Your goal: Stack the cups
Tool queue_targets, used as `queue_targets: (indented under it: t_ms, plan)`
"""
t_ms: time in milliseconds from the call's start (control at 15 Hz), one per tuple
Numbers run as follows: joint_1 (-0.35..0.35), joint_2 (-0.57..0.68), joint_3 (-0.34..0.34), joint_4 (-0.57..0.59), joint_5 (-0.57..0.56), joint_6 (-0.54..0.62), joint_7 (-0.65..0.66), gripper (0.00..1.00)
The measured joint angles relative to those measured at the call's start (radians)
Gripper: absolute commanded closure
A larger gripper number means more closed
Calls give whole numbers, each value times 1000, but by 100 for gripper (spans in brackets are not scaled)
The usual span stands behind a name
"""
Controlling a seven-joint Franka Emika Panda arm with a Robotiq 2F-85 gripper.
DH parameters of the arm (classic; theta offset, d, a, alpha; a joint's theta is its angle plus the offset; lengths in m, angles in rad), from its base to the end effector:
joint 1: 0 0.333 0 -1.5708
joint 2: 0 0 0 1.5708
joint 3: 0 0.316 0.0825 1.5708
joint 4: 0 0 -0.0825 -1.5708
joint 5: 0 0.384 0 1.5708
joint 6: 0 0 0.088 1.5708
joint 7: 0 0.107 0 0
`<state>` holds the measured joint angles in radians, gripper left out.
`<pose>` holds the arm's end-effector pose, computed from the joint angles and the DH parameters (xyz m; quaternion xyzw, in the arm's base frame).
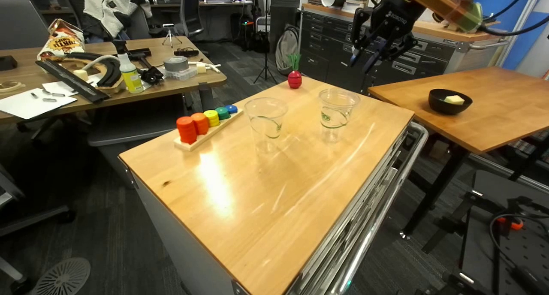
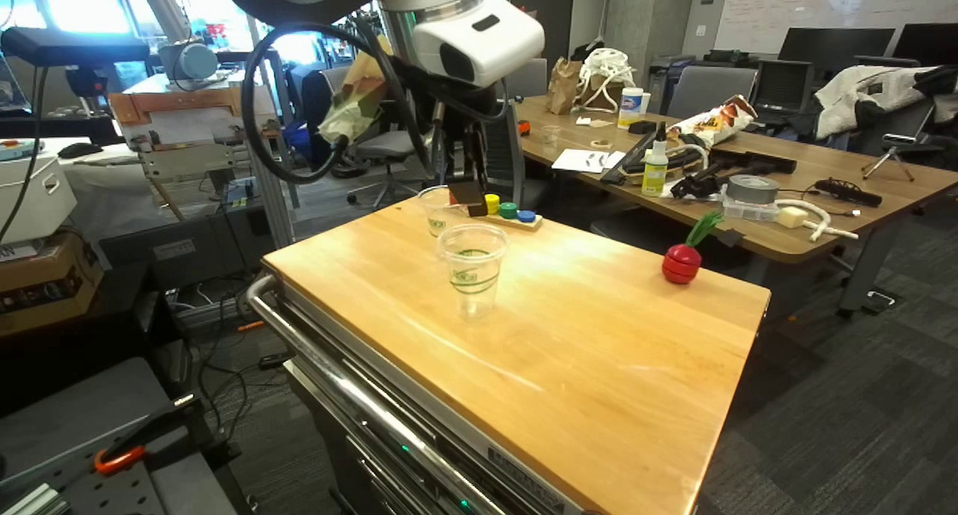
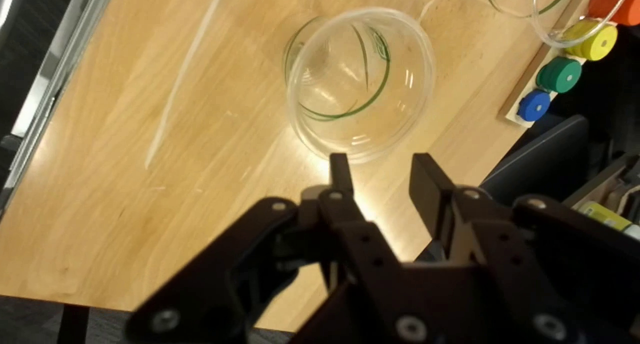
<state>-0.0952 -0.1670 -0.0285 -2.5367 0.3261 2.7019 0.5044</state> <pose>0.4676 -0.0691 0.3669 -0.8841 0.4277 -0.1419 0.1239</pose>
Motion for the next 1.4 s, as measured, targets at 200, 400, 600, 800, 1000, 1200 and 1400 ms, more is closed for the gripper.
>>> queue_targets:
  t_ms: [200,400,600,800,1000,1200,1400]
  plan:
    - [0,-2,-6,18,1,0,-1,9]
    - [-1,-18,-3,30,-27,-17,4,0]
    - [0,-38,22,71,-119,-117,19,0]
    - [14,-28,62,167,-192,-295,21,0]
    - [48,28,83,293,-203,-468,-4,0]
    - [56,74,84,341,-203,-497,-14,0]
    - [55,84,82,345,-203,-498,-19,0]
